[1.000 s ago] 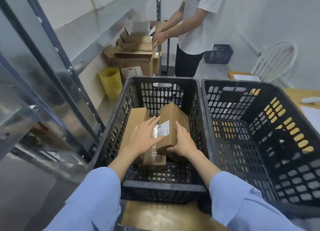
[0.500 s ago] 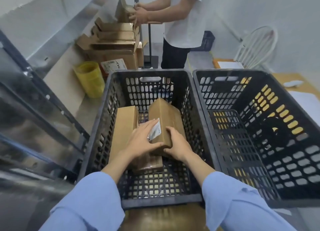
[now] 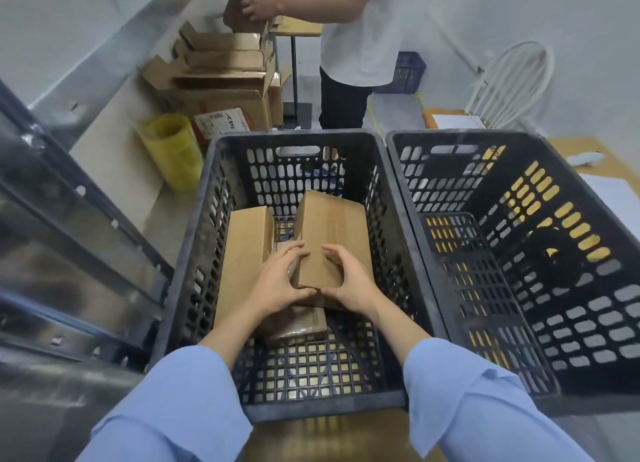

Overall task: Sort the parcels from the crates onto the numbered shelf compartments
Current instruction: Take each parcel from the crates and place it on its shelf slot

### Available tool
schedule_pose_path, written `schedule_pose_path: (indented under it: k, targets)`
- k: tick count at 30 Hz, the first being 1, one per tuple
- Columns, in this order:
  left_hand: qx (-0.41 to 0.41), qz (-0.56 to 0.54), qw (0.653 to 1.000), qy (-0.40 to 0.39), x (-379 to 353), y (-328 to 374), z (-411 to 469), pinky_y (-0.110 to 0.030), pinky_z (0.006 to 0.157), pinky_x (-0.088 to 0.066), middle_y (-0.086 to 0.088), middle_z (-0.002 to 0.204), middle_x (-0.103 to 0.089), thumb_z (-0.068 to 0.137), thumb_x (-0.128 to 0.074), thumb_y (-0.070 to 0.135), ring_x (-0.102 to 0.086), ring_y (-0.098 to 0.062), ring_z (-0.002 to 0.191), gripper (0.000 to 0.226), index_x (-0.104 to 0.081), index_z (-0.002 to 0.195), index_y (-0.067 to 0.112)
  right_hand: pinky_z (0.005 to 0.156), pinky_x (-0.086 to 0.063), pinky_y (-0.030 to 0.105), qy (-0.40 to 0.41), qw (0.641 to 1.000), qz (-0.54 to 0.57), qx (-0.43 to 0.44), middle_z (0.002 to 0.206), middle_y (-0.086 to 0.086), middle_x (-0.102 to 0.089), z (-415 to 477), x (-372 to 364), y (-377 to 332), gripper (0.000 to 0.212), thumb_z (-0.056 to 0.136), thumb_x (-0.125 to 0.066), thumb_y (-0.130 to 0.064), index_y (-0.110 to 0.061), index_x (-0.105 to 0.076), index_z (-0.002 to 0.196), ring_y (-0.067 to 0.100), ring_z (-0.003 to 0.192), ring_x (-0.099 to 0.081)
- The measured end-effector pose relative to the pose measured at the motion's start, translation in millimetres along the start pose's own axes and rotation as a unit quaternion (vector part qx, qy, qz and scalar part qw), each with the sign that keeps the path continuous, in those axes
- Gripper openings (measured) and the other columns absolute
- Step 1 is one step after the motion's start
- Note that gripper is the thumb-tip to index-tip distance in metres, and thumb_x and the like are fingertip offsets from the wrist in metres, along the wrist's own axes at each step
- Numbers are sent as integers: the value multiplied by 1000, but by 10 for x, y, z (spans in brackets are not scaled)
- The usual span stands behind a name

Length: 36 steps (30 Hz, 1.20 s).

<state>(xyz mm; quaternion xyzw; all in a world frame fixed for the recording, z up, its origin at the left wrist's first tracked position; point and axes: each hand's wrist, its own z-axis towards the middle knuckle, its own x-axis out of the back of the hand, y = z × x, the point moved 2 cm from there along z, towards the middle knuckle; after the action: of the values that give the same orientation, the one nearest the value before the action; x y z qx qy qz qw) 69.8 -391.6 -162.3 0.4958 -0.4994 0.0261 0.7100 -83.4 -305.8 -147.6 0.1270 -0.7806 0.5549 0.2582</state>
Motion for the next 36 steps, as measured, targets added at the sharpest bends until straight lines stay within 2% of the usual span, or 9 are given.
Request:
schedule_pose_path:
  k: [5, 10, 13, 21, 23, 26, 28, 33, 36]
  targets:
    - [44, -15, 999, 12, 46, -14, -16, -38, 115, -31, -1, 147, -40, 66, -89, 23, -39, -17, 135, 72, -54, 127, 11, 115, -32, 43, 70, 991, -100, -62, 149, -1, -37, 7, 66, 75, 93, 72, -87, -28, -26, -33, 149, 21, 138, -33]
    - [68, -30, 997, -7, 72, -14, -11, -43, 109, -40, 0, 138, -50, 66, -89, 21, -47, -18, 127, 69, -53, 125, 17, 119, -25, 51, 75, 985, -87, -125, 161, 5, -15, 28, 87, 135, 111, 67, -90, -36, -27, -21, 153, 28, 146, -22]
    - [76, -42, 996, -19, 83, -32, -9, -42, 104, -45, 1, 134, -54, 67, -89, 20, -50, -18, 122, 66, -52, 122, 20, 117, -28, 51, 64, 986, -55, -145, 159, 9, -17, 35, 73, 156, 119, 65, -91, -35, -29, -14, 155, 31, 143, -28]
    - [105, -85, 991, -20, 150, -80, 24, -47, 108, -42, 2, 141, -50, 66, -89, 20, -47, -22, 129, 86, -44, 139, 26, 115, -32, 51, 76, 989, -24, -123, 154, 6, -28, 55, 67, 108, 125, 62, -93, -28, -31, -10, 156, 28, 140, -32]
    - [110, -111, 988, -16, 183, -91, 32, -42, 106, -43, 2, 142, -49, 66, -89, 18, -49, -21, 127, 89, -42, 141, 26, 115, -32, 50, 86, 990, -18, -112, 155, 5, -28, 55, 74, 79, 125, 62, -93, -28, -31, -10, 156, 27, 141, -31]
    - [118, -150, 982, -7, 265, -78, 61, -23, 95, -42, 5, 143, -46, 66, -89, 14, -49, -15, 123, 93, -40, 144, 28, 117, -30, 48, 99, 991, 3, -87, 156, 4, -27, 50, 95, 10, 123, 64, -93, -29, -31, -11, 156, 25, 142, -28]
    - [116, -173, 978, 4, 348, -50, 81, -19, 91, -40, 9, 142, -45, 66, -89, 12, -48, -13, 123, 95, -39, 144, 30, 117, -29, 46, 111, 992, 17, -63, 157, 3, -27, 39, 129, -44, 121, 64, -92, -31, -31, -12, 156, 24, 142, -27]
    - [99, -211, 972, 22, 567, 62, 58, -26, 92, -40, 17, 143, -41, 66, -90, 19, -48, -12, 120, 93, -40, 142, 39, 118, -25, 44, 125, 991, 35, -15, 159, -3, -24, -26, 264, -158, 119, 66, -91, -33, -30, -12, 156, 19, 144, -24]
    - [95, -231, 968, 39, 624, 132, 20, -36, 101, -40, 16, 146, -42, 68, -89, 21, -50, -14, 122, 94, -38, 145, 38, 120, -25, 46, 116, 992, 51, 8, 160, -2, -22, -94, 332, -211, 120, 66, -91, -31, -28, -12, 156, 18, 145, -23]
